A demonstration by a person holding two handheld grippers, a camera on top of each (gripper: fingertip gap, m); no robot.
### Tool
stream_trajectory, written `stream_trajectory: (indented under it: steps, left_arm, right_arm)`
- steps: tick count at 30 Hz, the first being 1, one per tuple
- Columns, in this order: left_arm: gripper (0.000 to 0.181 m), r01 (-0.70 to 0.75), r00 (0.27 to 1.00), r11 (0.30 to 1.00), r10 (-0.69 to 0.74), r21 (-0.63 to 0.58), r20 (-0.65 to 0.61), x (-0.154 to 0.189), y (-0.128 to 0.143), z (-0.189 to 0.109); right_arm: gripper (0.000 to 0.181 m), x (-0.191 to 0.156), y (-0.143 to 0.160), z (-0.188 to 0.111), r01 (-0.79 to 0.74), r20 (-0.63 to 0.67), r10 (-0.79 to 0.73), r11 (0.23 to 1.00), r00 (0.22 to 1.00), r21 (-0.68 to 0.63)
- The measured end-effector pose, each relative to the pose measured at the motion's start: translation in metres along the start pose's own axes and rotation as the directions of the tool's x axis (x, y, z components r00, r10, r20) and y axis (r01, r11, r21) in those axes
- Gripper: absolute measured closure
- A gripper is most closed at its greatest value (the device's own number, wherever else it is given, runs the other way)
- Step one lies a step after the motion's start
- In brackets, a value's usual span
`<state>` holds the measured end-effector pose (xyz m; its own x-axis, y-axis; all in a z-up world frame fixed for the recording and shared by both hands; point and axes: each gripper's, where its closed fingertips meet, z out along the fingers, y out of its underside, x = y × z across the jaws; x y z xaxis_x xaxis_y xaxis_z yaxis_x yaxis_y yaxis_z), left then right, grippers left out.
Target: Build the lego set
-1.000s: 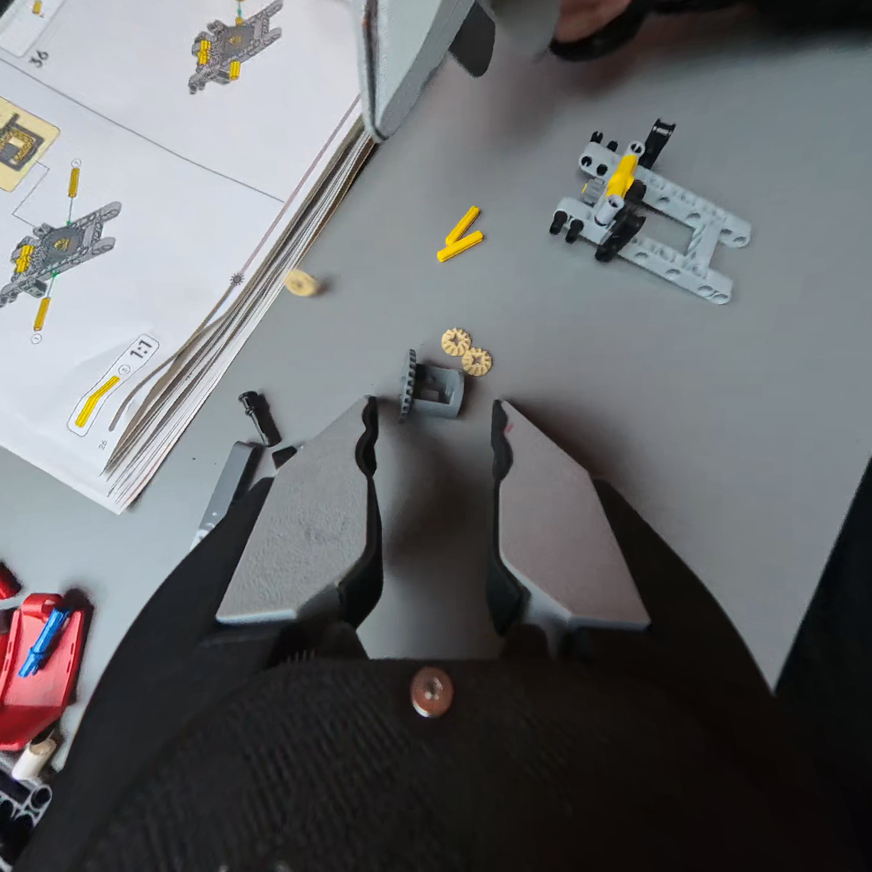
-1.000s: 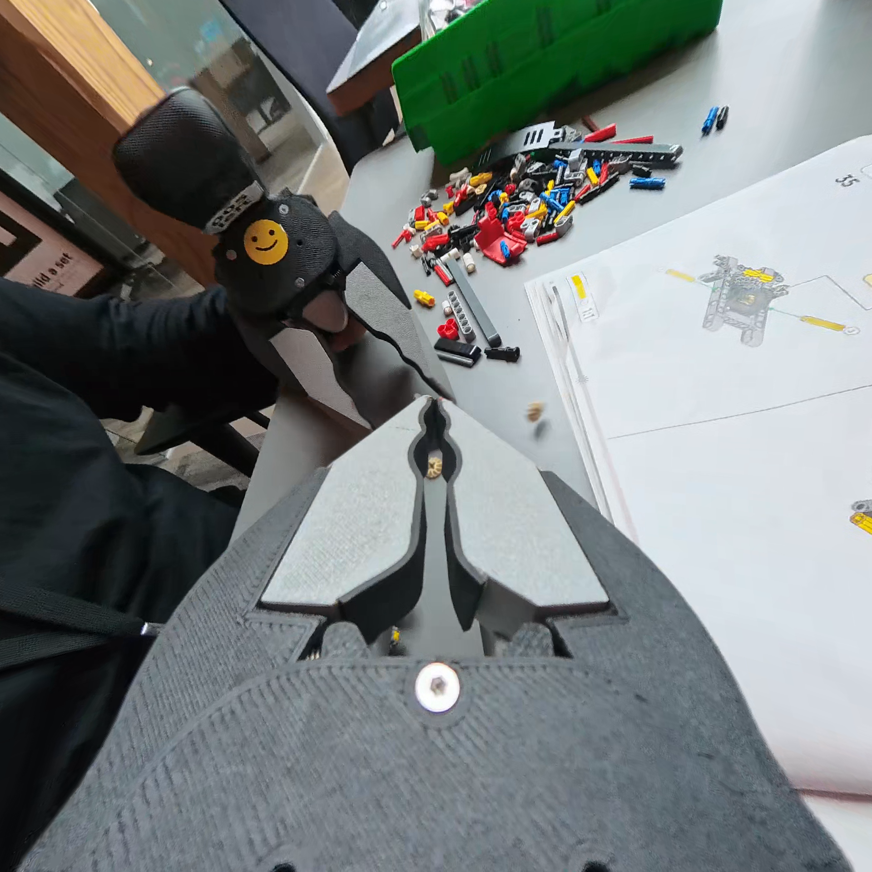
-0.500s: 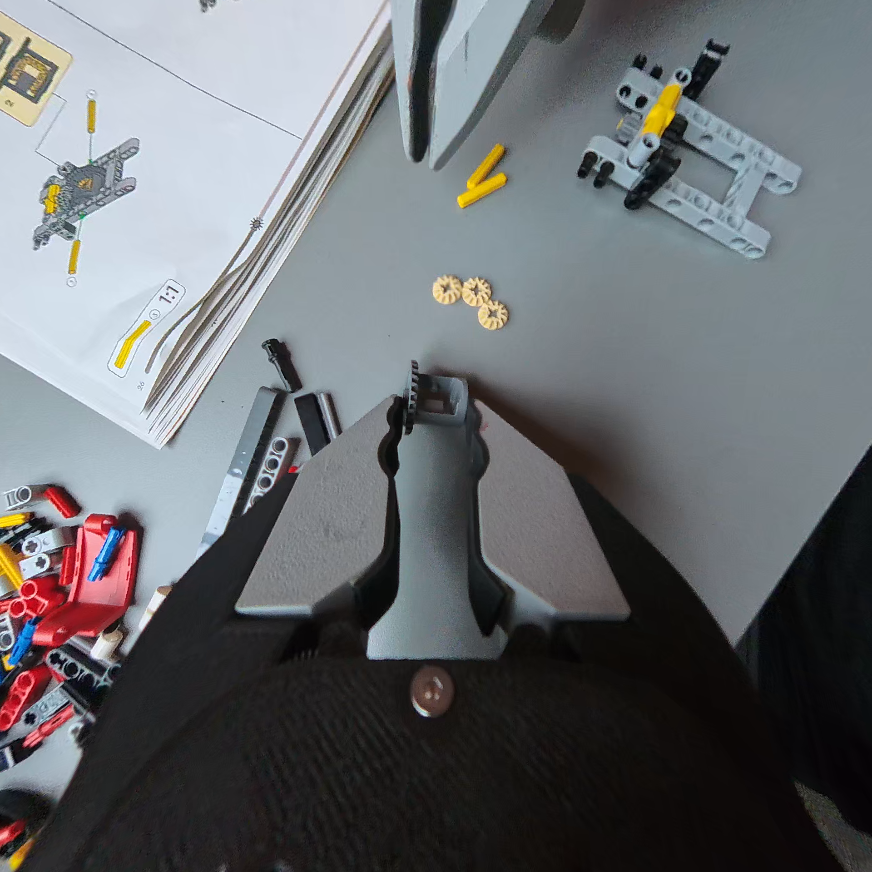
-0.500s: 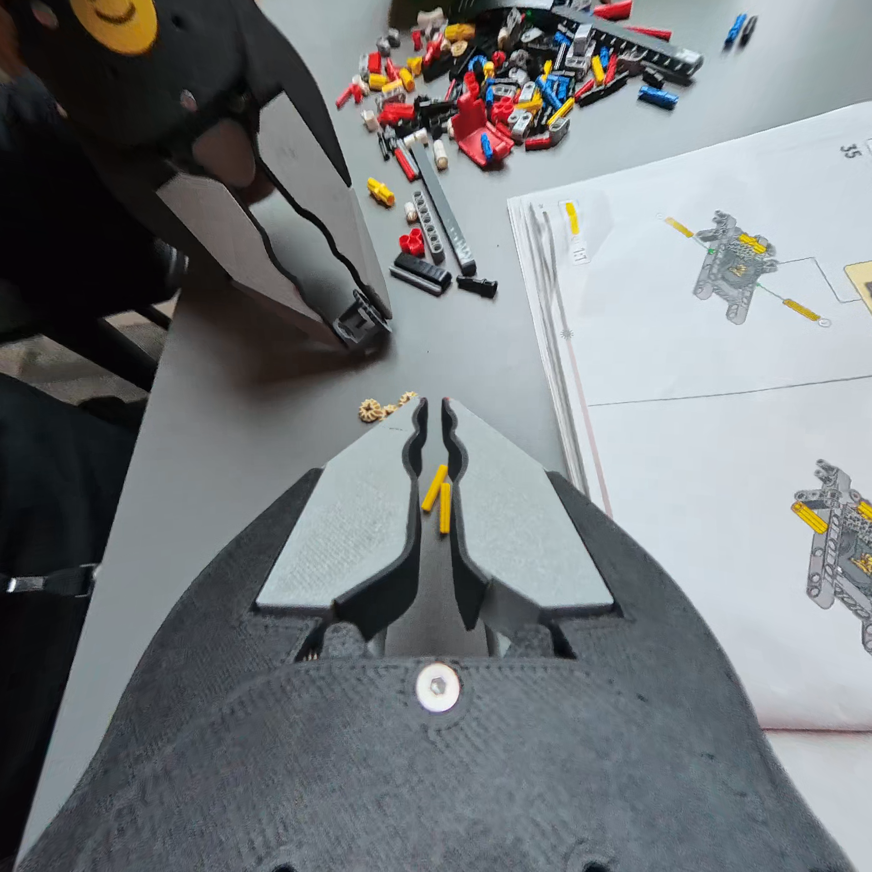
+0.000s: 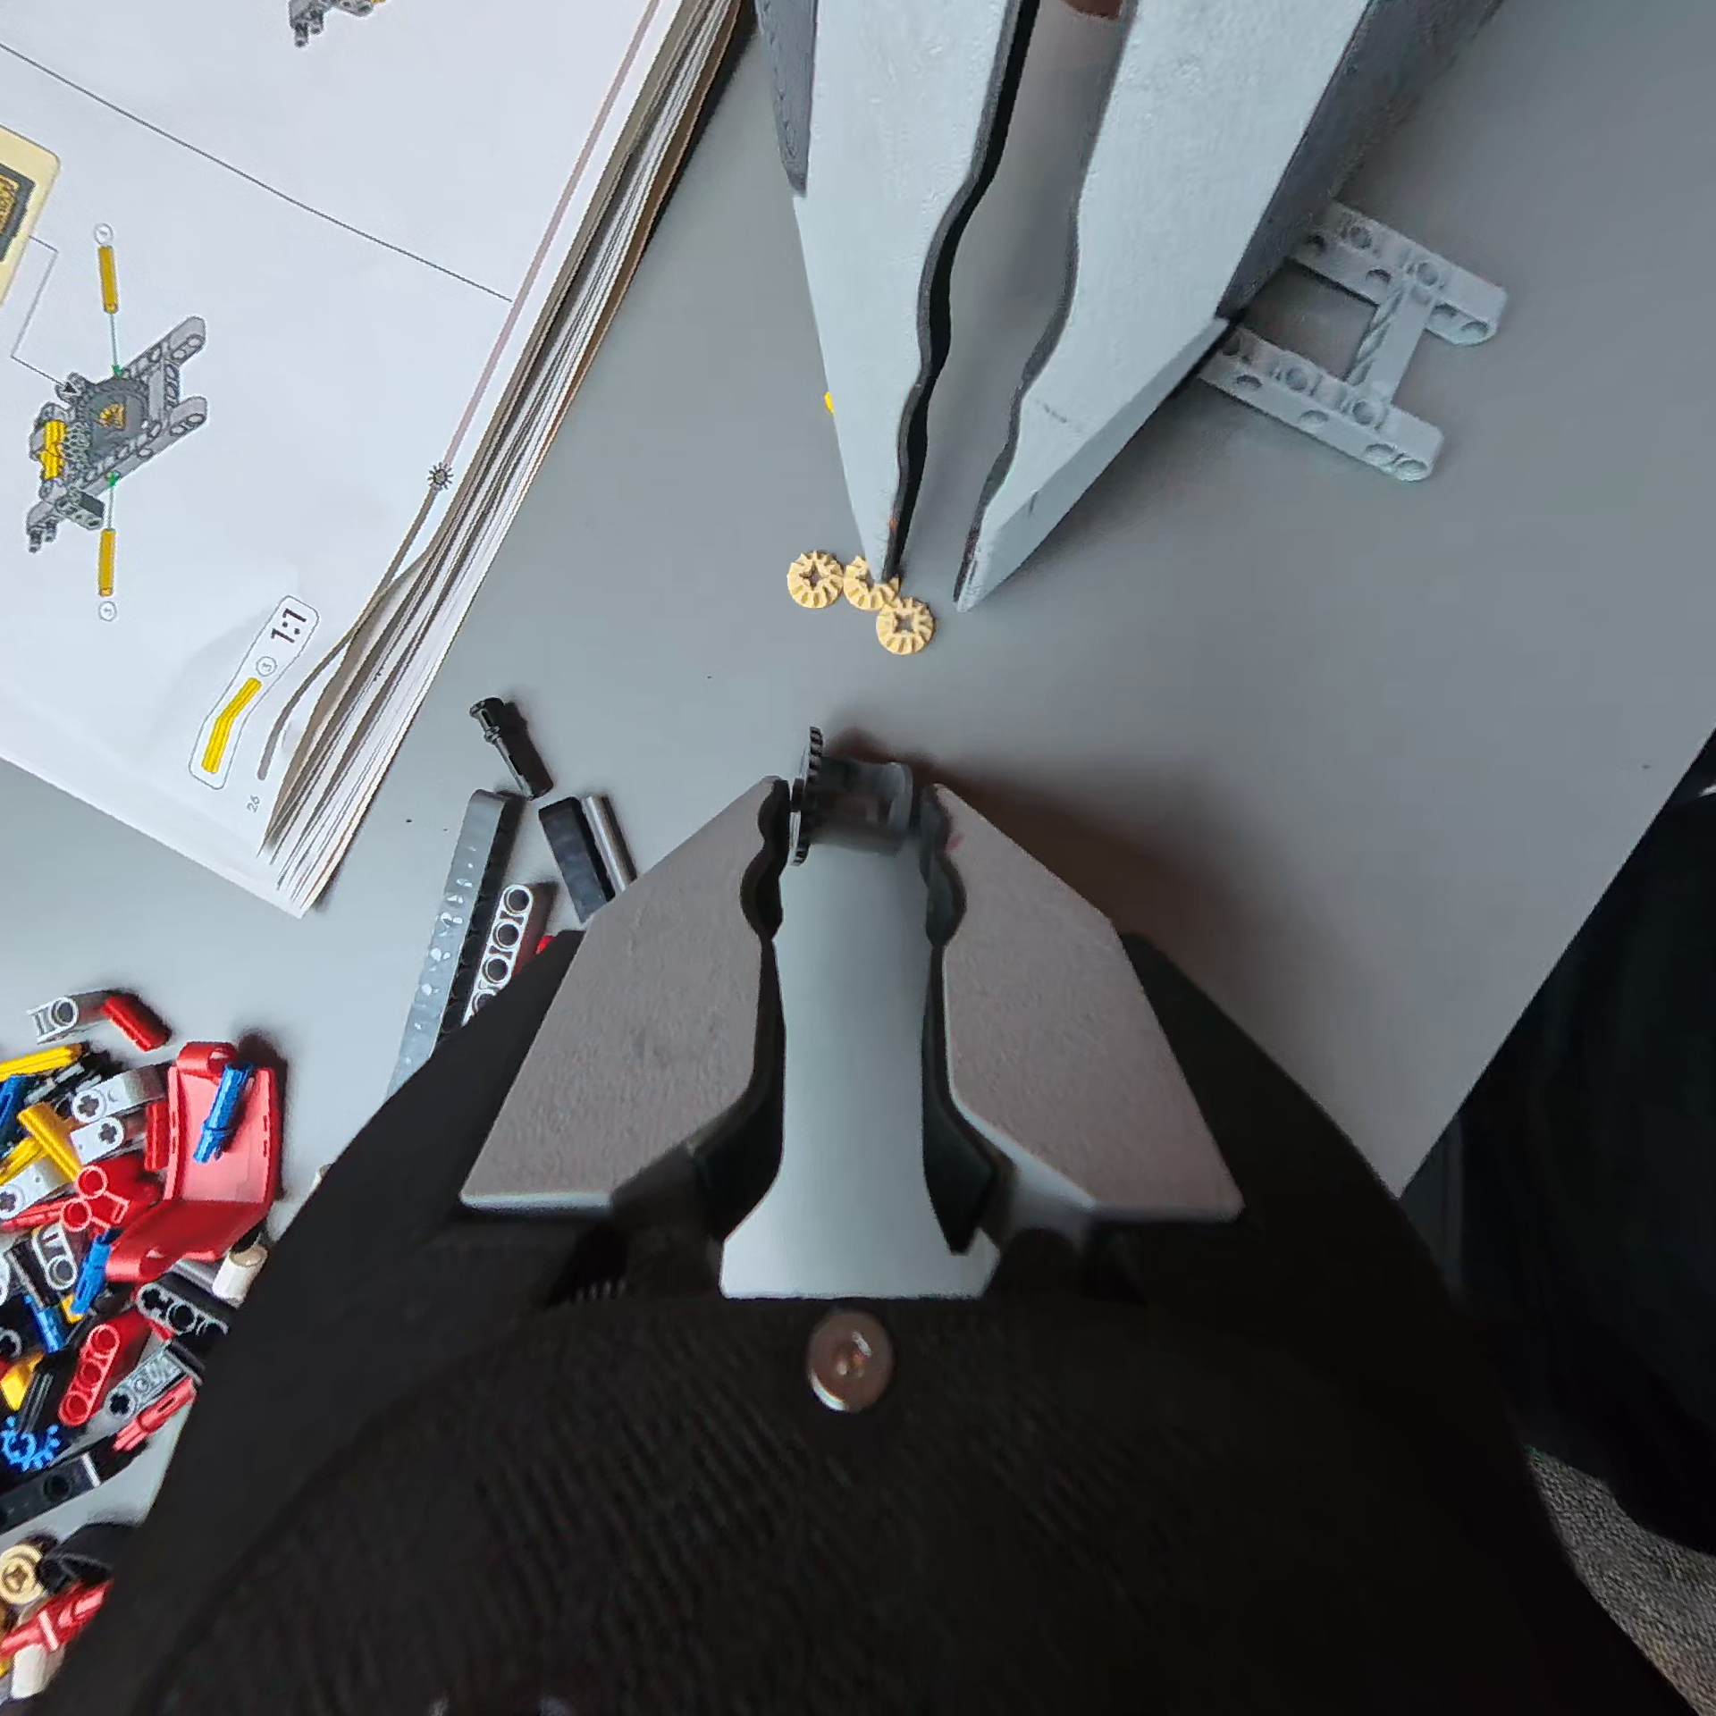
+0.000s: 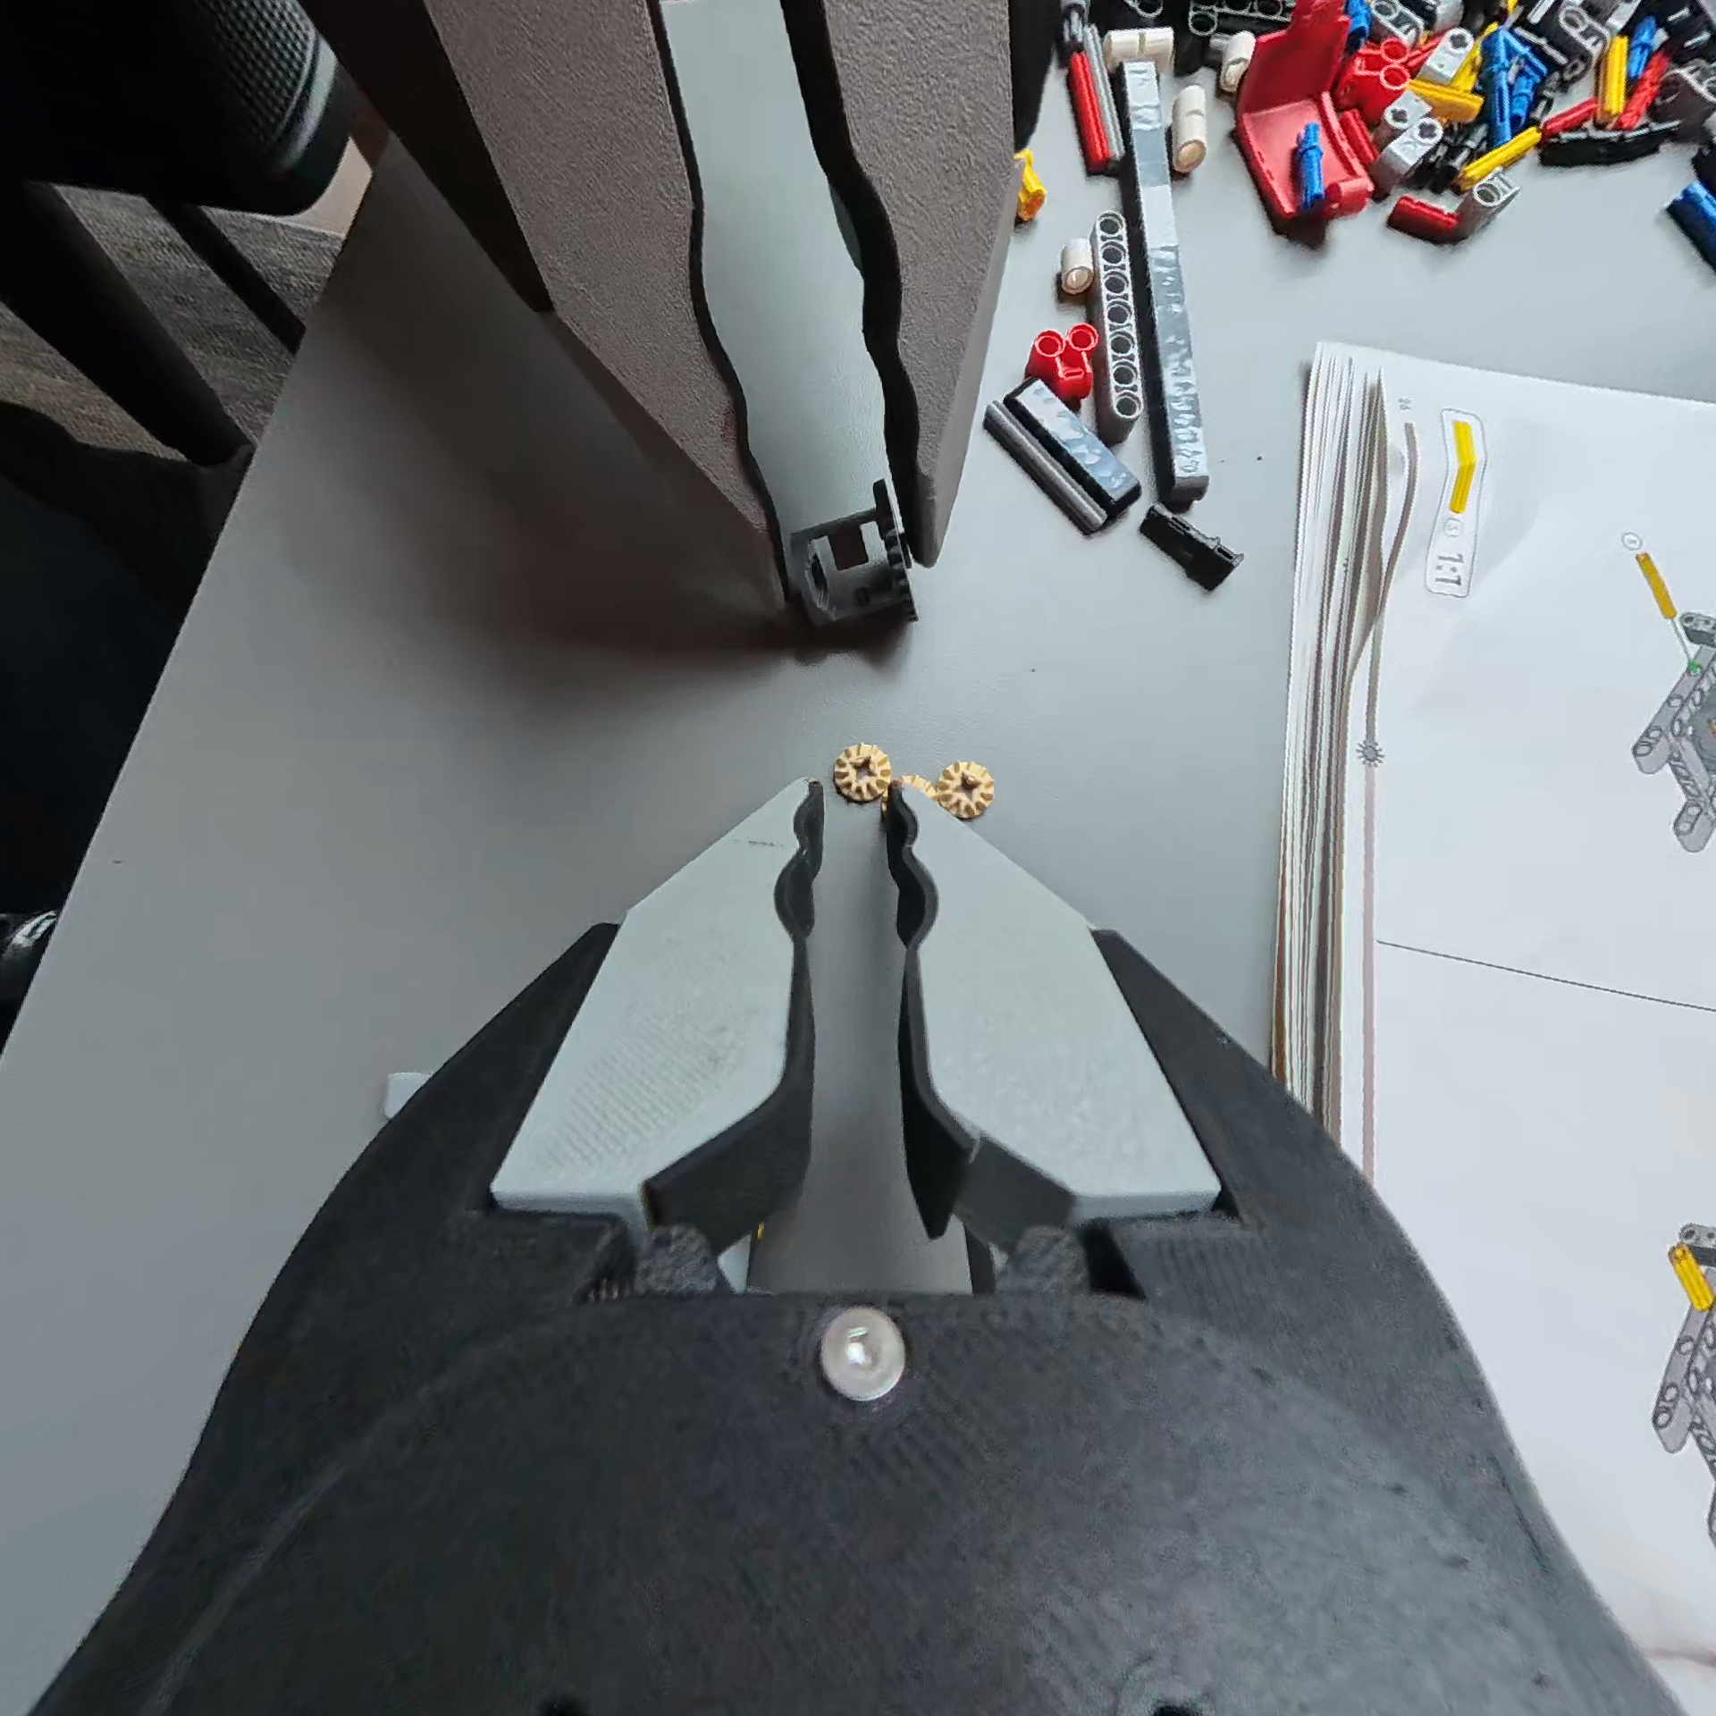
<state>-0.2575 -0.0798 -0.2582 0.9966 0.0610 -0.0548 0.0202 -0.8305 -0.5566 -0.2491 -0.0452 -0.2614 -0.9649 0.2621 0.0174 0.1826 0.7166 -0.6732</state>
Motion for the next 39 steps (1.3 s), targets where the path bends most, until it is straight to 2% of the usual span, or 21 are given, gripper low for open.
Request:
stream_trajectory:
  steps: [6, 10, 13, 19, 29, 32, 35, 39]
  left_arm:
    - [0.156, -0.01, 1.0, 1.0, 0.01, 0.003, -0.007, 0.003, -0.002, 0.001]
    - [0.158, -0.036, 0.999, 0.999, 0.036, 0.001, 0.013, 0.002, -0.002, 0.002]
    - [0.158, -0.057, 0.998, 0.998, 0.057, 0.021, -0.005, 0.009, -0.007, 0.002]
    - [0.158, -0.11, 0.994, 0.992, 0.11, 0.057, -0.001, 0.017, -0.015, 0.003]
    - [0.157, -0.073, 0.997, 0.99, 0.077, 0.121, -0.028, 0.019, -0.017, 0.004]
    - [0.151, -0.008, 0.999, 0.989, 0.013, 0.149, -0.033, 0.016, -0.02, 0.004]
    - [0.147, 0.05, 0.998, 0.989, -0.053, 0.141, 0.014, 0.004, -0.015, 0.005]
    - [0.144, 0.045, 0.999, 0.989, -0.046, 0.139, 0.001, 0.006, -0.011, 0.01]
  right_arm:
    - [0.17, -0.006, -0.012, -0.003, 0.033, 0.005, -0.034, 0.997, 0.999, 0.064]
    - [0.17, 0.006, -0.02, -0.006, 0.041, -0.092, -0.033, 0.995, 0.995, 0.087]
    - [0.166, 0.001, -0.031, -0.005, 0.008, -0.047, -0.002, 0.99, 0.999, 0.14]
    - [0.17, -0.001, -0.027, 0.009, 0.035, -0.051, -0.03, 0.995, 0.998, 0.095]
    - [0.178, -0.001, -0.024, 0.013, 0.018, -0.031, -0.015, 0.994, 0.999, 0.109]
    - [0.179, 0.004, -0.023, 0.012, -0.004, -0.045, 0.009, 0.994, 0.999, 0.108]
    - [0.181, 0.005, -0.021, 0.011, -0.049, -0.027, 0.052, 0.993, 0.998, 0.112]
    - [0.181, 0.006, -0.022, 0.011, -0.053, -0.02, 0.056, 0.992, 0.998, 0.118]
